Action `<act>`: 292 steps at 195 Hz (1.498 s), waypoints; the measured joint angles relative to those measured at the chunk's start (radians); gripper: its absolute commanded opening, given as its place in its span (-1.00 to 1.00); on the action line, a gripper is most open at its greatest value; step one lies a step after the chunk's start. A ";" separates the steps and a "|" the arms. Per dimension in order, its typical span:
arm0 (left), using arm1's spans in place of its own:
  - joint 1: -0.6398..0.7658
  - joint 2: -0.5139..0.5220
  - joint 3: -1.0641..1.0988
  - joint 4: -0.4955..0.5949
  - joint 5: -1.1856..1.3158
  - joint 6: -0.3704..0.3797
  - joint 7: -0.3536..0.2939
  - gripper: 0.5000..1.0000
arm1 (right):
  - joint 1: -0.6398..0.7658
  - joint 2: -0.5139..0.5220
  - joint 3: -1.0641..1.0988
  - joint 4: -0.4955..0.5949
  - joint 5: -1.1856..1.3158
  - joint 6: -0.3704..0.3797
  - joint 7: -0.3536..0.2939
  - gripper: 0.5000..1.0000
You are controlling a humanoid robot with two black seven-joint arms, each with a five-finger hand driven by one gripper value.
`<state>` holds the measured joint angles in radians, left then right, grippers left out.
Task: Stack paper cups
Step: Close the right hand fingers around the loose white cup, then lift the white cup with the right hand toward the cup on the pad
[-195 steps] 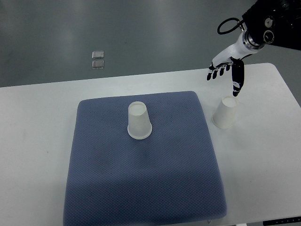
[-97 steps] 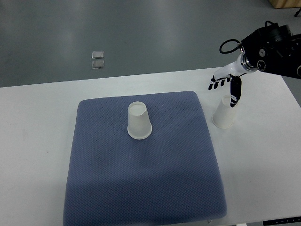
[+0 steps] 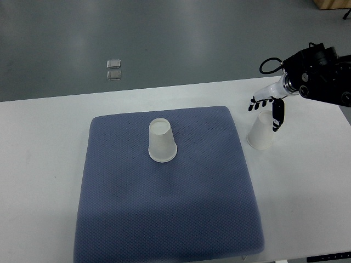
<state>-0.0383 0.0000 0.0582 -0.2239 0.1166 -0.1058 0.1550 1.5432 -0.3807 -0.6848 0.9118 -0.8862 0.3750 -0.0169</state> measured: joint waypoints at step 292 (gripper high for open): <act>0.001 0.000 0.003 0.000 0.000 0.000 0.000 1.00 | -0.012 -0.004 0.020 -0.047 0.008 -0.058 -0.016 -0.34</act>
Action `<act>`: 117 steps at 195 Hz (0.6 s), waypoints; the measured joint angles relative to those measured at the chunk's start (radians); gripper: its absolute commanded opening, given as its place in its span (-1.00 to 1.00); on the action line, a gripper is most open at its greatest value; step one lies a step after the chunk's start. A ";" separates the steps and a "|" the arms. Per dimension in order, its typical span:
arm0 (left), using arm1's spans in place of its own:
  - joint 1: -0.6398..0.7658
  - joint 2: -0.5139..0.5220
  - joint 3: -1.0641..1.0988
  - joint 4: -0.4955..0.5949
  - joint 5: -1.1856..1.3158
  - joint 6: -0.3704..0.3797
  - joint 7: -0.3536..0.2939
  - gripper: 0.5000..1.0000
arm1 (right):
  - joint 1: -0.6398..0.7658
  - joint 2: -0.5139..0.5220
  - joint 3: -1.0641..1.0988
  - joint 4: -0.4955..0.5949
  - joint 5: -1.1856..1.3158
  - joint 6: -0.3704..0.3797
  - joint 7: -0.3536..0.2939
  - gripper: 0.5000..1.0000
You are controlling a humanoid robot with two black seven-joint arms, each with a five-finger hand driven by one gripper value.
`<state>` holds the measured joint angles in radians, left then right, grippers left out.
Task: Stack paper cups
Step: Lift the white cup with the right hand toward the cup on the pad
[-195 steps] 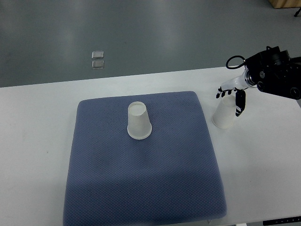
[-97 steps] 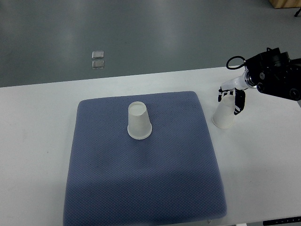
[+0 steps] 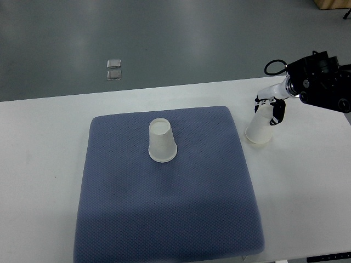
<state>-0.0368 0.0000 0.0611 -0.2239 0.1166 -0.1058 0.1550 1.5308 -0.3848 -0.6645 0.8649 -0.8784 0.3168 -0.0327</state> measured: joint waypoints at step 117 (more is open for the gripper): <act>-0.001 0.000 -0.003 0.002 0.000 0.000 0.000 1.00 | 0.548 -0.166 0.163 0.211 0.041 0.294 0.008 -0.26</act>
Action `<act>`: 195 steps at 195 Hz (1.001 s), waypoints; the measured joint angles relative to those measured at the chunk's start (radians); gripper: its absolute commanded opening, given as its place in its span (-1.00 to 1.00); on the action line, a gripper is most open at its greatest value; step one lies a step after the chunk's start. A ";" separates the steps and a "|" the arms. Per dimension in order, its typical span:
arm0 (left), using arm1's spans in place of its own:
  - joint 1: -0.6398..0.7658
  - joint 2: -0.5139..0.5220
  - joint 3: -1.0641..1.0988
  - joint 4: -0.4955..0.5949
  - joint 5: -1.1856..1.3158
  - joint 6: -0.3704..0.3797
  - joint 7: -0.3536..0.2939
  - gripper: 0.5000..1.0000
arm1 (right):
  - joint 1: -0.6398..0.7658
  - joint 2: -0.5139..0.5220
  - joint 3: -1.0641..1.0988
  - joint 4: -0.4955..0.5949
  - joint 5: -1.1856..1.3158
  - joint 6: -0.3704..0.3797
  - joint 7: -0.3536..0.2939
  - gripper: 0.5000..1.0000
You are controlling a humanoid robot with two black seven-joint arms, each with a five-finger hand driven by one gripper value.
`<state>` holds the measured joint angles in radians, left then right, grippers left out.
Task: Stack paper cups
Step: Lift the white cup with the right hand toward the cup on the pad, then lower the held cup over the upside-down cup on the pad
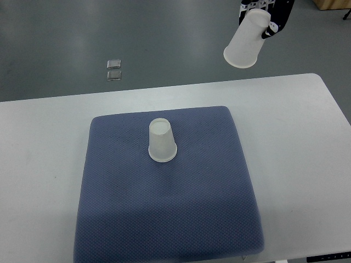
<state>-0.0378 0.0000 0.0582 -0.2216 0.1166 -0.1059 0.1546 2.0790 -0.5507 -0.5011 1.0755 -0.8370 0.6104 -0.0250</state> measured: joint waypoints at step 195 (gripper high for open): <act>-0.001 0.000 -0.001 -0.011 0.000 0.000 0.000 1.00 | -0.054 0.474 -0.011 -0.068 0.208 -0.009 -0.007 -0.22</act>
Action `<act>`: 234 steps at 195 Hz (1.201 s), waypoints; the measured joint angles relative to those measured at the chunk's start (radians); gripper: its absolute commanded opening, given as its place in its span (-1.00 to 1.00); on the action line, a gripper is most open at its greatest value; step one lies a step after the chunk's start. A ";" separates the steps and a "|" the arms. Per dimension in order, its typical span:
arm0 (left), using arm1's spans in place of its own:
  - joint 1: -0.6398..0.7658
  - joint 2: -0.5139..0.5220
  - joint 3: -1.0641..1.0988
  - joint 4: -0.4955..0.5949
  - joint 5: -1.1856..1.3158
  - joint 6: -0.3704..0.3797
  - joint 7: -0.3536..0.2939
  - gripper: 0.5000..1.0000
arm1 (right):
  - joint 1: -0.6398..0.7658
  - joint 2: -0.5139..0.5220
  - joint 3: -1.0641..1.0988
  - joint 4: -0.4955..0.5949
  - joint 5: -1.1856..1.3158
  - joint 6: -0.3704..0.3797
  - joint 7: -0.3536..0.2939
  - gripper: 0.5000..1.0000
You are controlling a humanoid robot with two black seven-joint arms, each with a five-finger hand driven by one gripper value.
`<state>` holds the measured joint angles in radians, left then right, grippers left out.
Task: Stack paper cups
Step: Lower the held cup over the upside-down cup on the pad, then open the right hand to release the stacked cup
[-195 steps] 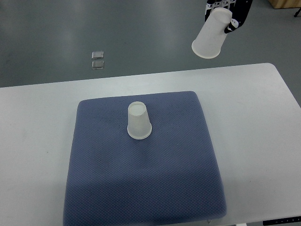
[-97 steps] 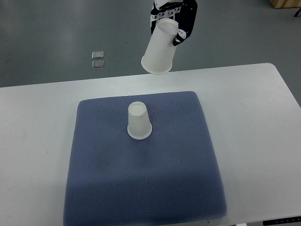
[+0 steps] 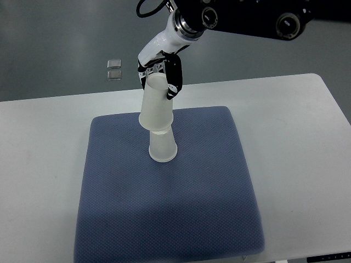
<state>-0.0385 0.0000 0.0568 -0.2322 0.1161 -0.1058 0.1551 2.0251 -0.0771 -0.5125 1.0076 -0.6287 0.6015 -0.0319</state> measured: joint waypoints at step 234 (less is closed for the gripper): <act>0.005 0.000 0.000 0.006 0.000 0.001 0.000 1.00 | -0.098 0.071 -0.049 -0.049 -0.010 -0.091 -0.005 0.33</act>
<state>-0.0337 0.0000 0.0565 -0.2266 0.1165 -0.1046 0.1550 1.9268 -0.0057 -0.5611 0.9587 -0.6391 0.5101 -0.0369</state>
